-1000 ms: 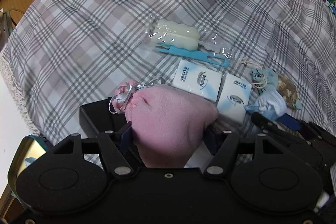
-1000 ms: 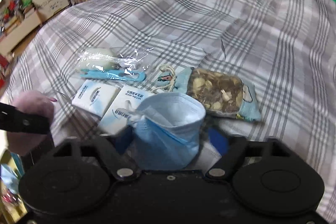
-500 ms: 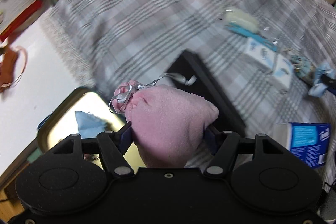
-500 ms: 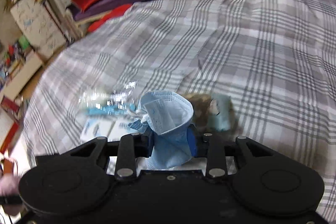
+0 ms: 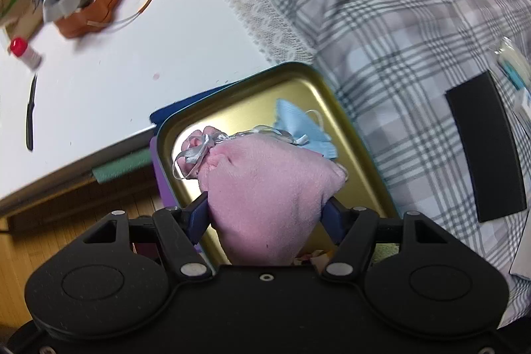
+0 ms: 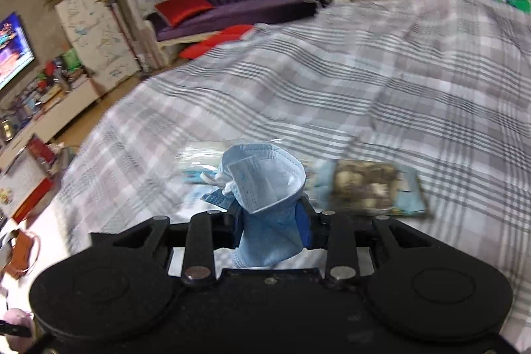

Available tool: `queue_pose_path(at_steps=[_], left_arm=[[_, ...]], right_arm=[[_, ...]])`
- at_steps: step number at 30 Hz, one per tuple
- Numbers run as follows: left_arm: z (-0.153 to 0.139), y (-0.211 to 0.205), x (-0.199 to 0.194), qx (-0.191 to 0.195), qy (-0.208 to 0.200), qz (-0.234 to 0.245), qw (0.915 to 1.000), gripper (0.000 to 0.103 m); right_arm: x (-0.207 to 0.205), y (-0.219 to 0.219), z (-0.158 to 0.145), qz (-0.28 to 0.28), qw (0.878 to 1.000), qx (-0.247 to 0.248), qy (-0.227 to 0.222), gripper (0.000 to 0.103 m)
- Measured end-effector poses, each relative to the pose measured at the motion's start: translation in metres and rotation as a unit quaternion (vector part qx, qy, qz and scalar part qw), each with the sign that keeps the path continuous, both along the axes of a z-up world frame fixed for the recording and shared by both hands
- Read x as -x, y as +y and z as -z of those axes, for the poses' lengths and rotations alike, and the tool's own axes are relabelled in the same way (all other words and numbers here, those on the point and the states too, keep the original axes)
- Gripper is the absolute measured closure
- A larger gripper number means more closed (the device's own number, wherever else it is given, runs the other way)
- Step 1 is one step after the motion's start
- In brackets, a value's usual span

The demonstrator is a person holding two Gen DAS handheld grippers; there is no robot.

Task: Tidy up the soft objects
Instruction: 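Carry the pink pouch and blue mask over the gold tray with both tools, then lower the pouch and mask into the gold tray and open both tools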

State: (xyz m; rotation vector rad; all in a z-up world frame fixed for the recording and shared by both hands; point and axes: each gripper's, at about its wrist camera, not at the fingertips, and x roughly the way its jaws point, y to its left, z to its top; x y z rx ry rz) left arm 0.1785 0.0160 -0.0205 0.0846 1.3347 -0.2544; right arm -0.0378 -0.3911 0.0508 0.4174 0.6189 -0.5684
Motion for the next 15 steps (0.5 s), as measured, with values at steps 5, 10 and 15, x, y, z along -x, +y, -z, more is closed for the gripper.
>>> queue_pose_path(at_steps=[5, 10, 15], left_arm=[[-0.003, 0.015, -0.021, -0.007, -0.014, -0.027, 0.9995, 0.04], [-0.004, 0.023, -0.033, 0.014, -0.021, -0.037, 0.999, 0.04], [0.003, 0.026, -0.036, 0.041, -0.001, -0.042, 0.9983, 0.04]], right_arm=[[0.001, 0.058, -0.012, -0.056, 0.998, 0.001, -0.011, 0.071], [-0.013, 0.118, -0.009, -0.129, 0.99, -0.058, 0.013, 0.071], [-0.038, 0.18, 0.009, -0.202, 0.973, -0.09, 0.066, 0.07]])
